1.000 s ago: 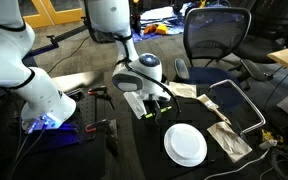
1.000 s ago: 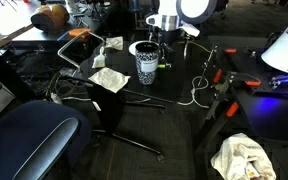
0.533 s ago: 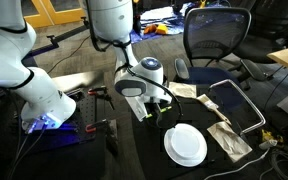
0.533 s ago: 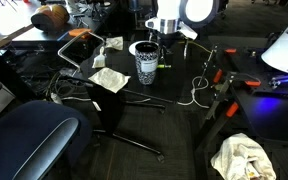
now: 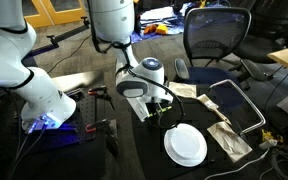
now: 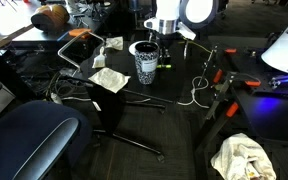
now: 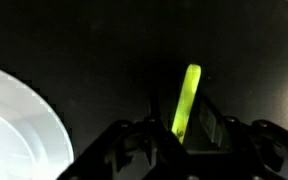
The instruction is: Put the marker in the cup
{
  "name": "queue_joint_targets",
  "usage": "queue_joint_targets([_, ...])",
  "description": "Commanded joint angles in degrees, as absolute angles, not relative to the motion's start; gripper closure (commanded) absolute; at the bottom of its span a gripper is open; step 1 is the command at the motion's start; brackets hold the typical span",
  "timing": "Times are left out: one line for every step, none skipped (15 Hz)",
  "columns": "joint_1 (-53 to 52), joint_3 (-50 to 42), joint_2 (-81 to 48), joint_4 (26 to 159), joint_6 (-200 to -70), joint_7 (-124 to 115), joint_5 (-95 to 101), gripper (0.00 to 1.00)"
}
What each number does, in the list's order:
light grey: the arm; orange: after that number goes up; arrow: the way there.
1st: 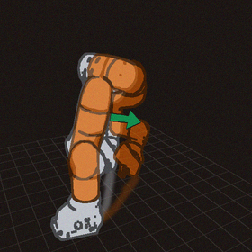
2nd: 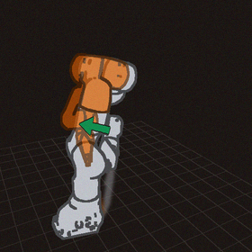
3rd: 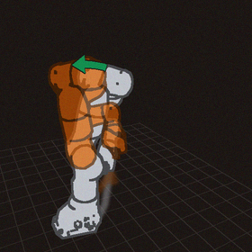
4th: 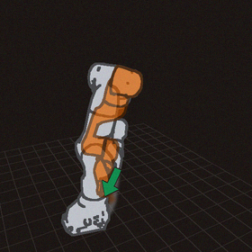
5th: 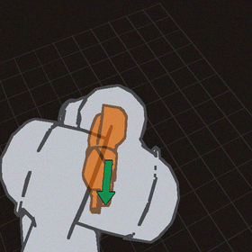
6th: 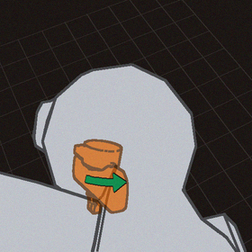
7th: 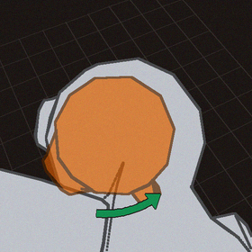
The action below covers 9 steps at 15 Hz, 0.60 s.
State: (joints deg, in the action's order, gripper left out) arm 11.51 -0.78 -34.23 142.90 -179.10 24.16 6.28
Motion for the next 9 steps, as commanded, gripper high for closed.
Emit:
queue_joint_targets([11.4, -1.2, -34.6, 142.6, -180.6, 21.2, 8.2, 0.85])
queue_joint_targets([11.4, -1.1, -34.3, 142.8, -180.6, 21.0, 8.1, 0.94])
queue_joint_targets([11.1, -1.3, -33.7, 143.2, -180.3, 20.4, 8.0, 0.99])
queue_joint_targets([10.9, -1.5, -32.9, 143.8, -180.3, 19.7, 7.8, 1.0])
queue_joint_targets([10.5, -2.2, -31.7, 144.7, -180.3, 18.7, 7.5, 0.98])
queue_joint_targets([10.6, -2.4, -30.9, 145.4, -180.1, 18.4, 7.6, 0.96])
queue_joint_targets([10.5, -3.0, -29.5, 146.4, -180.0, 17.7, 7.5, 0.96])
queue_joint_targets([10.3, -3.7, -28.1, 147.3, -179.5, 17.1, 7.3, 0.96])
queue_joint_targets([10.2, -4.5, -26.4, 148.6, -179.2, 16.5, 7.3, 0.96])
